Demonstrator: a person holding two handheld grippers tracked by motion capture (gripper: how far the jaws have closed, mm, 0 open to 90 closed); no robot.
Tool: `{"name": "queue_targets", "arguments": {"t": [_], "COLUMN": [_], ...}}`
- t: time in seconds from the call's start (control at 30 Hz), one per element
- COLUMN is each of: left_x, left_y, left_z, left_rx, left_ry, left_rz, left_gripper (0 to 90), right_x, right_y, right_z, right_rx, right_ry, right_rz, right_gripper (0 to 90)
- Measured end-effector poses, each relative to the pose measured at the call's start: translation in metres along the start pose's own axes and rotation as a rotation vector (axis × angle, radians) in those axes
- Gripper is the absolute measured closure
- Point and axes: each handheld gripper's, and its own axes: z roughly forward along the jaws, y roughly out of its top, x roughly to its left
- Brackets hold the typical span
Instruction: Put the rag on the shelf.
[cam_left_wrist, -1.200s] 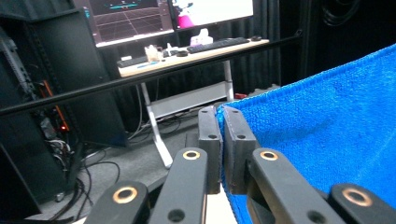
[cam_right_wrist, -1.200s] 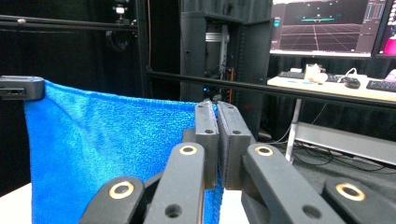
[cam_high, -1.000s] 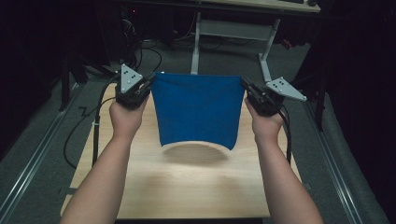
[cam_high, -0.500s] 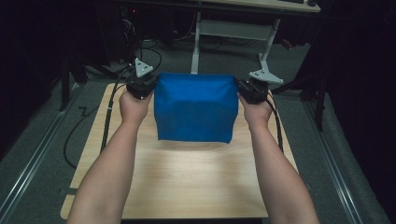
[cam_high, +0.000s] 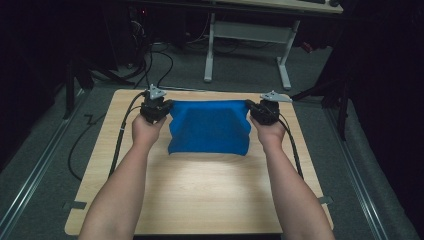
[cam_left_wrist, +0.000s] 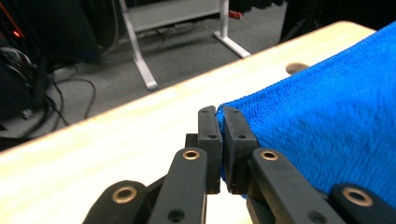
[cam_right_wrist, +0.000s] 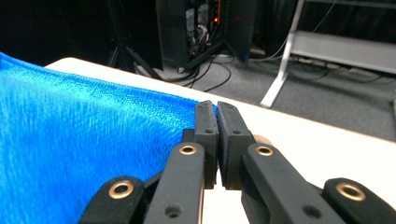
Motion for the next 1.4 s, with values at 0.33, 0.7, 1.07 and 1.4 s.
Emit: {"name": "queue_targets", "arguments": {"t": [0.33, 0.7, 1.07, 1.4], "left_x": [-0.009, -0.013, -0.018, -0.020], "left_y": [-0.034, -0.055, -0.057, -0.056], "left_z": [0.012, 0.018, 0.017, 0.014], "left_rx": [0.062, 0.077, 0.076, 0.084], "left_ry": [-0.065, -0.084, -0.099, -0.090], "left_rz": [-0.026, -0.061, -0.067, -0.046], "left_gripper": [87.0, 86.8, 82.2, 80.5], "right_x": [0.004, 0.006, -0.001, -0.008], "right_y": [-0.037, -0.055, -0.059, -0.042], "right_z": [0.011, 0.012, 0.007, -0.013], "right_rx": [0.067, 0.100, 0.085, 0.028], "right_ry": [0.032, 0.038, 0.005, -0.023], "right_rz": [0.011, 0.022, 0.059, 0.048], "right_gripper": [88.0, 87.8, 74.3, 69.4]}}
